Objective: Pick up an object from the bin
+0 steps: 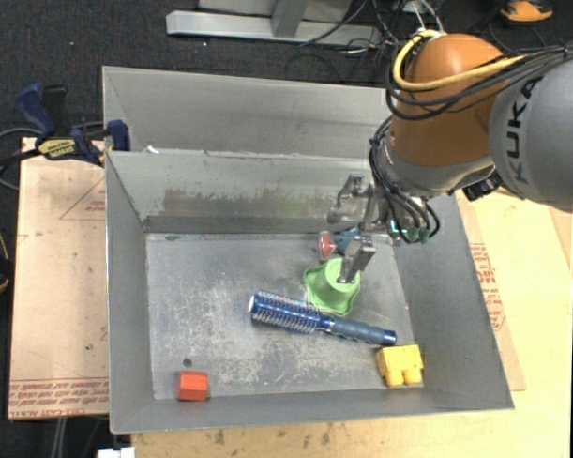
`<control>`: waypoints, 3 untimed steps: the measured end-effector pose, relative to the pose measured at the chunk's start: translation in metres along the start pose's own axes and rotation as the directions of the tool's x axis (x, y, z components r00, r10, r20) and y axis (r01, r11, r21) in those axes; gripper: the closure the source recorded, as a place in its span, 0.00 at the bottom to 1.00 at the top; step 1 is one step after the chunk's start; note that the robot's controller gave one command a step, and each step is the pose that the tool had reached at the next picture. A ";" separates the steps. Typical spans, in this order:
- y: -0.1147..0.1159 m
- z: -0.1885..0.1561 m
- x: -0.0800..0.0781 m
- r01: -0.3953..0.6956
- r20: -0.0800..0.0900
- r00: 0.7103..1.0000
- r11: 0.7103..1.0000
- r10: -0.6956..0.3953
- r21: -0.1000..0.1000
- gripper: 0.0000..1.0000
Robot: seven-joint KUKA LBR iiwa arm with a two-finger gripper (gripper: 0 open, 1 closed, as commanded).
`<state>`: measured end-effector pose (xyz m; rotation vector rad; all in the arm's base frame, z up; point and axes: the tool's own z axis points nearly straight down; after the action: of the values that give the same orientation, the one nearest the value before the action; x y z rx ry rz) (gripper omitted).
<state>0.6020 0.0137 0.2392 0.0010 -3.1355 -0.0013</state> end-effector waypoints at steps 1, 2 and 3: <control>-0.054 0.102 0.055 0.351 0.037 0.935 0.936 -0.352 0.015 0.00; -0.047 0.108 0.051 0.377 0.045 0.925 0.926 -0.377 0.018 0.00; -0.044 0.109 0.051 0.416 0.046 0.908 0.909 -0.417 0.020 0.00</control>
Offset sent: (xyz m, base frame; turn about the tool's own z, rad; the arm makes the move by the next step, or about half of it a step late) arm -0.0762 -0.0628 -0.1314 -0.3951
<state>0.5502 -0.0299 0.1307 0.6807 -3.1116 0.0123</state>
